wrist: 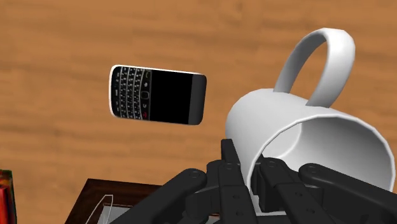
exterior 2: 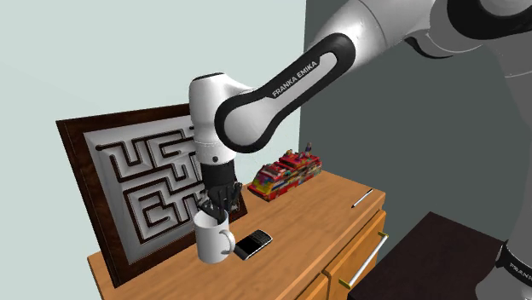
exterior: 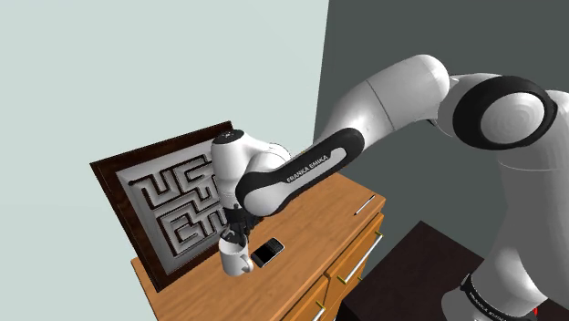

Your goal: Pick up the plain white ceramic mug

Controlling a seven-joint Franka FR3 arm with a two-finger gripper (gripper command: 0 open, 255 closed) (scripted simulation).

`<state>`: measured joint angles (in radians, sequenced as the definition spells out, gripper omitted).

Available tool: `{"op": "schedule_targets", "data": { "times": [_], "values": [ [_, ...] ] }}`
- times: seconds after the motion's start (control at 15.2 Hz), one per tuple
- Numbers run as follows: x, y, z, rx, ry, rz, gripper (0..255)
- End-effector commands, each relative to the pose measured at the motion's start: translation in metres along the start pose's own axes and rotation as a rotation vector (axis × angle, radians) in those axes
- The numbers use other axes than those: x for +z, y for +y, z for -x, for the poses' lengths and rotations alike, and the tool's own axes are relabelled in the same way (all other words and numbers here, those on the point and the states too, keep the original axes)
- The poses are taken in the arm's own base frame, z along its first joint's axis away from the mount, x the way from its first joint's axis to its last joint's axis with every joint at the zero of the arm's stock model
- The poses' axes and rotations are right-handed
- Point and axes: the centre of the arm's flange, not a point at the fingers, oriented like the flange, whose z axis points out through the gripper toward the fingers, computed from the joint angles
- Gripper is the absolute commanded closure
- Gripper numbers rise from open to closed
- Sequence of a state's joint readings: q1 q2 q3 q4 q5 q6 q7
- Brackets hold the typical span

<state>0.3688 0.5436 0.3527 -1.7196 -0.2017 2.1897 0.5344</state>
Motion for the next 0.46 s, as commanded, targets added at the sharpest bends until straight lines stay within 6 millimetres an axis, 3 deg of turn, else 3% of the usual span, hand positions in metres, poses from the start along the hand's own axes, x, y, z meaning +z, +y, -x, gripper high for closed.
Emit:
{"op": "schedule_targets", "data": {
  "times": [0.0,0.26,0.4],
  "values": [
    [-0.010,0.000,0.000,0.000,0.000,0.000,255],
    [-0.031,0.000,0.001,0.000,0.000,0.000,255],
    [-0.032,0.000,0.001,0.000,0.000,0.000,255]
  ]
}}
